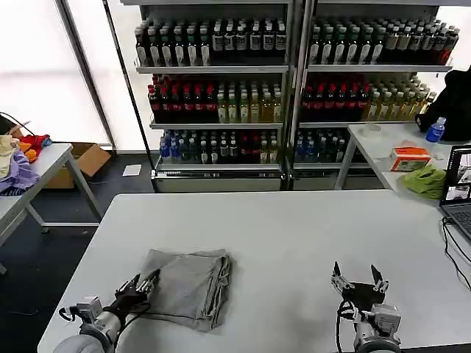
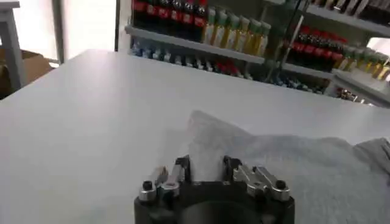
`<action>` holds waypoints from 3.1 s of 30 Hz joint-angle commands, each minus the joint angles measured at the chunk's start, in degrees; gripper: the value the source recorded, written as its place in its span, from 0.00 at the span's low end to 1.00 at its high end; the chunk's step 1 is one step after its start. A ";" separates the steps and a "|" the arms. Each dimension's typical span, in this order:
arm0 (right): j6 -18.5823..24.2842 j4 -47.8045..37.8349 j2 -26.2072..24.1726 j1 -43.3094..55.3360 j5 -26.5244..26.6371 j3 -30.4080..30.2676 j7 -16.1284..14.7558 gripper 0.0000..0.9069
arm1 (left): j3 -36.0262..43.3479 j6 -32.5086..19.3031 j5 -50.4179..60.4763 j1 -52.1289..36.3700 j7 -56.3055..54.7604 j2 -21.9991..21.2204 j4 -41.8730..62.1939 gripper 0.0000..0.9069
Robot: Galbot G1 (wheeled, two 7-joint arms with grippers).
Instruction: Fold and organize the clothes.
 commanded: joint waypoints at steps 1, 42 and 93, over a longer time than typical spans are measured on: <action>-0.20 0.16 -0.06 0.13 -0.06 0.03 0.10 1.00 | -0.49 -0.20 0.42 0.75 -0.07 -0.24 0.17 0.00; -0.68 0.86 3.89 -1.11 -2.62 0.90 0.51 1.00 | 22.43 4.75 8.04 -9.38 -14.40 -9.21 -19.40 0.00; -8.24 -9.44 -2.84 25.76 33.14 -20.26 0.58 1.00 | 9.43 4.04 -1.15 -14.42 -18.84 -0.64 -11.34 1.00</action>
